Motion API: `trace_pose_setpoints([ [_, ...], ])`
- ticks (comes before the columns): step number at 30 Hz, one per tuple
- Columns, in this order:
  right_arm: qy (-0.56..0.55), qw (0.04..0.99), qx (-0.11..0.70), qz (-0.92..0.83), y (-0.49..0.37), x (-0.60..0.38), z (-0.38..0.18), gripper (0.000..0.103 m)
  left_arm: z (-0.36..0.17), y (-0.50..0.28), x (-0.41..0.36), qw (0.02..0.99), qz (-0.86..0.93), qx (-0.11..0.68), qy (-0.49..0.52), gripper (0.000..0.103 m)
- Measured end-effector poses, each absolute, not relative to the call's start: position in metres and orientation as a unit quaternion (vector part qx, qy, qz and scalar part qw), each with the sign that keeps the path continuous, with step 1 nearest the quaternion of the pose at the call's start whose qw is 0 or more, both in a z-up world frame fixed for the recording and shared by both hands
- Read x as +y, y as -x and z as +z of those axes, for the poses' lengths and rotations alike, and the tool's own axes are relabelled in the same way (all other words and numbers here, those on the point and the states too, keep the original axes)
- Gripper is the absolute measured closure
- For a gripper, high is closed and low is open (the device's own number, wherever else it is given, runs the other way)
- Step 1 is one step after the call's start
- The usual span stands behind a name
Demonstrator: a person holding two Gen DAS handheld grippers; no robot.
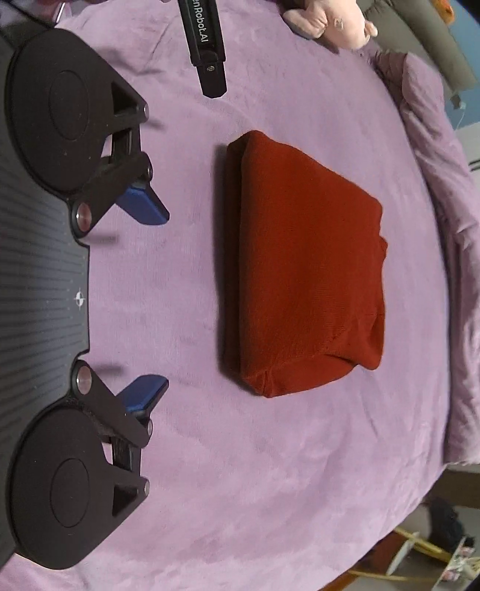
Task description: Fold small clothes
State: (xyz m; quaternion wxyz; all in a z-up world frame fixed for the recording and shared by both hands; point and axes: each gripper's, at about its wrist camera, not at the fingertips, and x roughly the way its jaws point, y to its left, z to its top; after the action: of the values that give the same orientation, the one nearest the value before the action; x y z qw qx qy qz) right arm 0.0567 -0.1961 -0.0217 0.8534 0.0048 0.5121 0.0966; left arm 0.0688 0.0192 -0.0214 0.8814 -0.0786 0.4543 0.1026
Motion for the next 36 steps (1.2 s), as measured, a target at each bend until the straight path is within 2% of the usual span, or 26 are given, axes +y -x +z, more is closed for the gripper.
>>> trace_pose_setpoints([
  [8,0.035,0.854,0.514,0.066,-0.058,-0.18,-0.007,0.01,-0.015,-0.073,-0.009,0.883,0.058,0.467,0.012,0.005],
  [14,0.019,0.853,0.52,0.05,-0.058,-0.183,-0.002,0.01,-0.013,-0.075,-0.017,0.87,0.037,0.491,0.004,0.005],
  [36,0.029,0.865,0.499,0.037,-0.058,-0.185,0.01,0.01,-0.016,-0.075,-0.022,0.866,0.028,0.5,-0.001,0.005],
])
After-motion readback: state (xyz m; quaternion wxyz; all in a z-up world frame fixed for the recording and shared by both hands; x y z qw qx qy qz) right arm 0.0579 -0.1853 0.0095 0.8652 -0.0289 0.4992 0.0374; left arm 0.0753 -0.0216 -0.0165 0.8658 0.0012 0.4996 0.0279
